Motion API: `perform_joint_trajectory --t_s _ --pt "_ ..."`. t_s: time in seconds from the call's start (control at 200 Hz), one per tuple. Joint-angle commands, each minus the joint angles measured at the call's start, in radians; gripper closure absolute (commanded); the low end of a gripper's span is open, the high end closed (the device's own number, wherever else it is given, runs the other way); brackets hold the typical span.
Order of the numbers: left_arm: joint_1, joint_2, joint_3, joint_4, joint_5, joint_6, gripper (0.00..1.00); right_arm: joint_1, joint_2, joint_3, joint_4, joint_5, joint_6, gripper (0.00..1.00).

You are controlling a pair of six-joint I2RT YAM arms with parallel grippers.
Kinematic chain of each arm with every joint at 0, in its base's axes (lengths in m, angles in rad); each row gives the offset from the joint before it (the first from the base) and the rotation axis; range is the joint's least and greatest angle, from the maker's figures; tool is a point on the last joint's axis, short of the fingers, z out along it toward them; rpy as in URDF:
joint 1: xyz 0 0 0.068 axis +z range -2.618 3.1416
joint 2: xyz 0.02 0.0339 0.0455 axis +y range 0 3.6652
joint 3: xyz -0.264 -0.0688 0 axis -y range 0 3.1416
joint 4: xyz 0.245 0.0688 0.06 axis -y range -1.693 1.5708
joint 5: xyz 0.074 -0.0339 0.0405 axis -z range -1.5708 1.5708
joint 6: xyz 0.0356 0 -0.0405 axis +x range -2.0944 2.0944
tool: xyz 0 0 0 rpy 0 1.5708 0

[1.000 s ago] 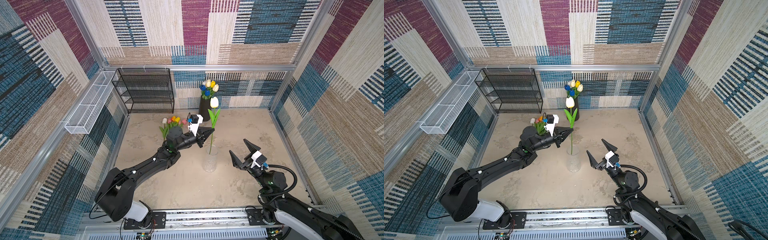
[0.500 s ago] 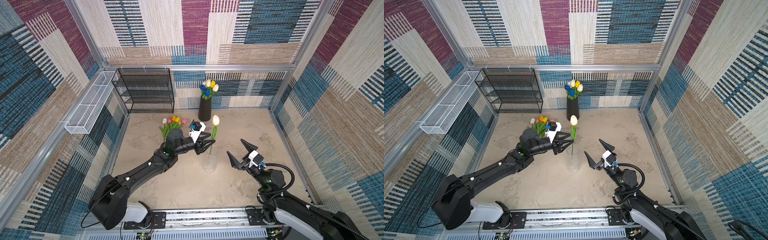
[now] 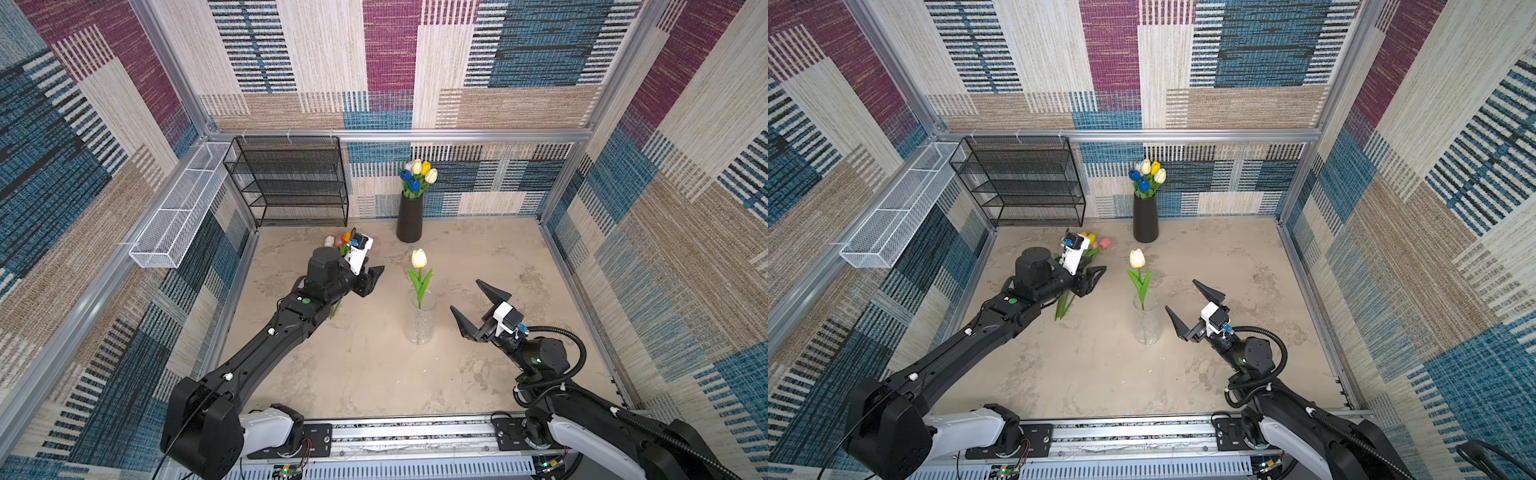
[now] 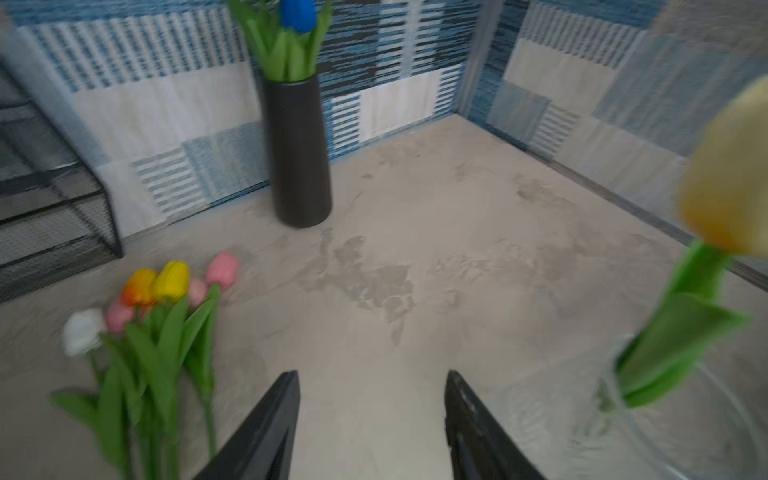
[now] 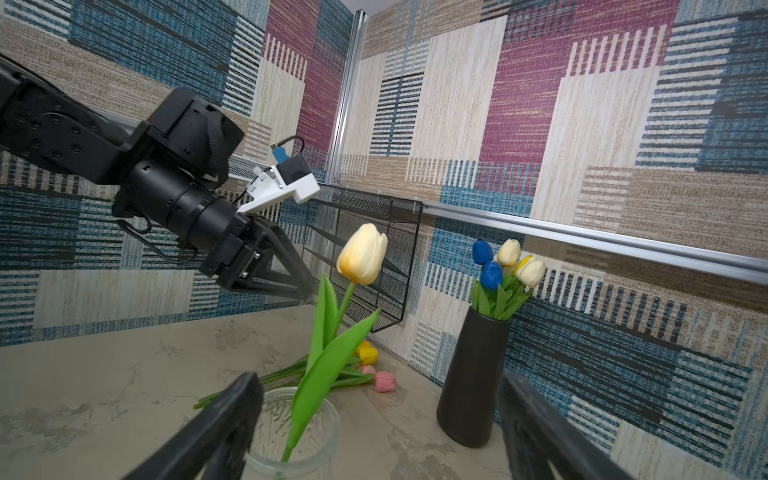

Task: Arrange the flowers into the vase
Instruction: 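Return the left gripper to the pile and grasp the banded tulip bundle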

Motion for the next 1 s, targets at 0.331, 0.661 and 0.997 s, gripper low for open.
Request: perform_joint_trajectory --t_s 0.331,0.661,0.997 --pt "0.191 0.554 0.45 -0.693 -0.296 -0.084 0.54 0.002 0.008 0.039 -0.003 -0.169 0.007 0.0" --pt "0.194 0.719 0.538 -0.739 -0.299 -0.089 0.6 0.002 -0.003 0.035 -0.014 -0.164 0.006 0.0" --pt "0.2 0.773 0.544 -0.731 -0.311 -0.087 0.81 0.002 0.01 0.036 -0.008 -0.162 0.01 0.0"
